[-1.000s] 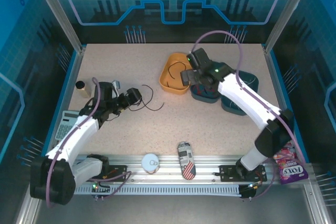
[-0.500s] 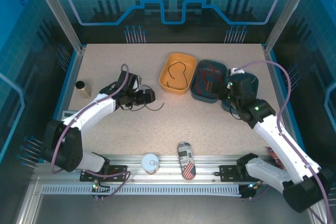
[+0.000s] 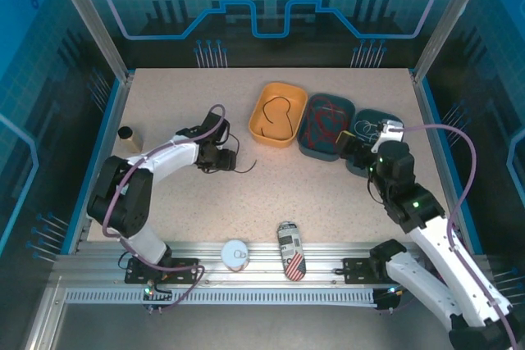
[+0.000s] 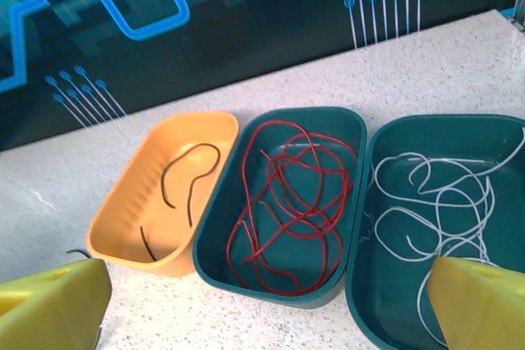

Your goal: Untangle the cables

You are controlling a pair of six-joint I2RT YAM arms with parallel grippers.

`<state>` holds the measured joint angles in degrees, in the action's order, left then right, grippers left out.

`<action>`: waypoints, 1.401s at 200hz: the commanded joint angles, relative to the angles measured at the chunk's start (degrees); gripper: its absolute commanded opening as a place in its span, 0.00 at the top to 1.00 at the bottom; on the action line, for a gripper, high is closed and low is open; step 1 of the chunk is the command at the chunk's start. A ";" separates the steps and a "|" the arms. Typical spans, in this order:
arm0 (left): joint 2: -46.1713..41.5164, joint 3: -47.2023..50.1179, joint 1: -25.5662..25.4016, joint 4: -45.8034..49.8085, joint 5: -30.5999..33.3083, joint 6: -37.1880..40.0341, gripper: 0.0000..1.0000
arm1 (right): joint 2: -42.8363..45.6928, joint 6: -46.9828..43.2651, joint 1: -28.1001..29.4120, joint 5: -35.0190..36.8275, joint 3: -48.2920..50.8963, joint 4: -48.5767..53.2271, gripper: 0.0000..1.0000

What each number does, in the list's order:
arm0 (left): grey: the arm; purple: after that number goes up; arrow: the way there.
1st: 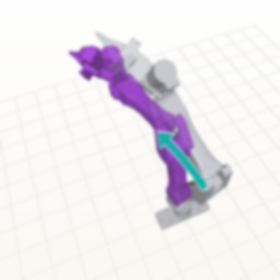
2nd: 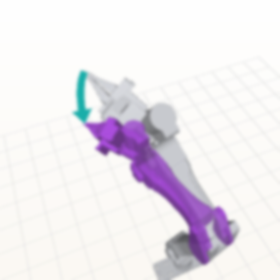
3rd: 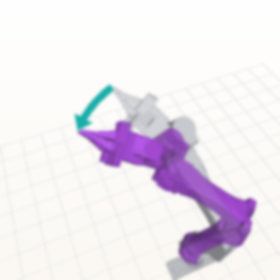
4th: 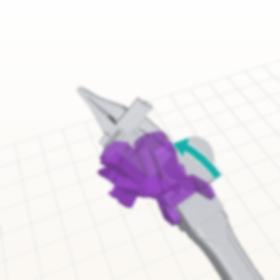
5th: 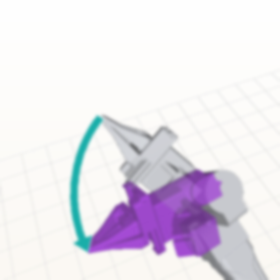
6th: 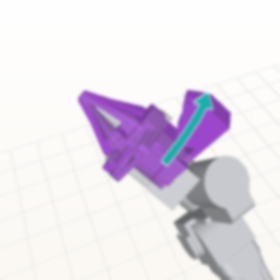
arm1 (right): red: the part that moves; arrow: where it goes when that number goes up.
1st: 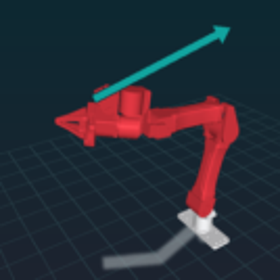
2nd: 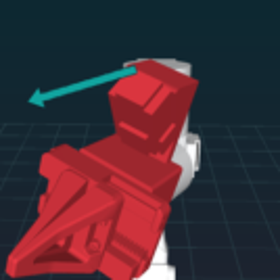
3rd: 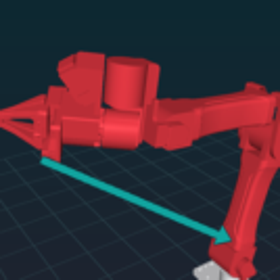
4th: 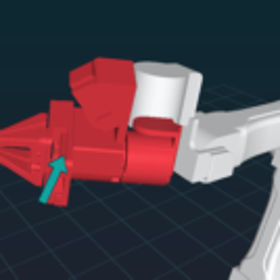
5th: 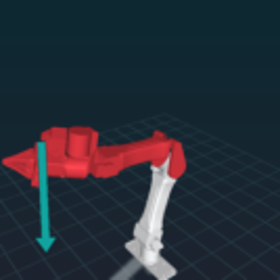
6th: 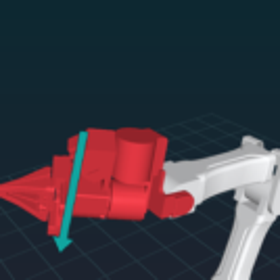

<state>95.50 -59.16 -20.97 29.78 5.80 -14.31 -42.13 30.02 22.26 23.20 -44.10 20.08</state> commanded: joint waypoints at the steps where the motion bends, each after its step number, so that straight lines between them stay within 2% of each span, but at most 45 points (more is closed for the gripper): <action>1: 1.77 -1.67 -1.03 1.17 0.53 1.83 0.39 | -3.45 -0.40 -0.64 3.18 -3.38 4.10 0.00; 25: 3.92 -2.05 -1.21 0.98 1.61 1.31 0.39 | -5.90 -0.48 -0.64 3.65 -3.51 3.00 0.00; 56: 7.58 -3.54 -1.39 1.77 3.96 0.95 0.46 | -8.06 -0.30 -0.41 5.35 -3.17 1.85 0.00; 76: 9.47 -4.41 -1.86 1.68 4.13 1.30 0.58 | -9.34 0.75 -0.53 6.55 -3.56 2.78 0.00; 106: 9.51 -5.72 -4.41 1.99 4.44 1.32 0.85 | -11.73 3.24 -0.38 8.98 -4.61 5.62 0.00; 145: 6.28 -7.75 -8.34 2.21 1.58 -0.73 1.00 | -15.39 5.84 -0.20 9.64 -5.97 9.63 0.00; 215: -8.69 -6.36 -9.70 -0.12 -8.26 -10.26 1.00 | -18.87 5.34 1.82 7.62 -8.17 11.47 0.00; 246: -16.24 -8.17 -9.66 1.60 -7.88 -10.42 1.00 | -17.15 4.04 1.90 4.83 -6.68 9.83 0.00; 280: -20.82 -11.54 -9.58 2.85 -7.69 -9.98 1.00 | -15.25 2.69 2.32 0.70 -4.89 8.09 0.00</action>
<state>77.60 -67.48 -30.33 30.85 -0.54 -23.68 -59.48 34.04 23.55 27.49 -51.00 30.24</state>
